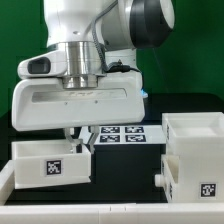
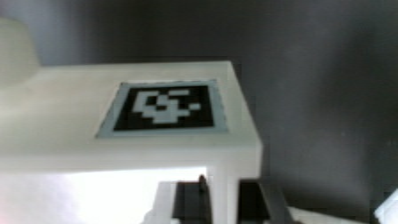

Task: Assemble drawer

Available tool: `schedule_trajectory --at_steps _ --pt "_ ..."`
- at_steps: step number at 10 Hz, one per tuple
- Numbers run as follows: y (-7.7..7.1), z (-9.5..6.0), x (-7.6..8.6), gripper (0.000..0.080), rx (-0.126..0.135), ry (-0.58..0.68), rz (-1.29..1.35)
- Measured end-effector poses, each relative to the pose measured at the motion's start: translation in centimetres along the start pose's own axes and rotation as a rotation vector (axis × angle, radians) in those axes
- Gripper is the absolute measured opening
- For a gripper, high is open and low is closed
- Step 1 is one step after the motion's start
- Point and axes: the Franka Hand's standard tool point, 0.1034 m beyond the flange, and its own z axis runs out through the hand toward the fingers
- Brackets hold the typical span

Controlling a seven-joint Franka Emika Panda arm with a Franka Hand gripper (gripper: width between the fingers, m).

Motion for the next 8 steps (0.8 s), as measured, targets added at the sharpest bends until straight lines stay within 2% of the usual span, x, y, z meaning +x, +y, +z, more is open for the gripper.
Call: schedule_trajectory --at_steps 3,4,6,7,8 --pt "-0.1 0.1 0.1 0.0039 -0.004 -0.008 -0.154" --pt "-0.7 -0.3 0.8 0.0039 -0.003 -0.009 -0.339" --pt "-1.5 -1.4 1.4 0.0039 0.021 -0.025 -0.598" --pt "-1.6 -2.3 1.1 0.0039 0.050 -0.046 -0.648" --pt "-0.8 -3.3 0.9 0.0039 0.061 -0.055 -0.661"
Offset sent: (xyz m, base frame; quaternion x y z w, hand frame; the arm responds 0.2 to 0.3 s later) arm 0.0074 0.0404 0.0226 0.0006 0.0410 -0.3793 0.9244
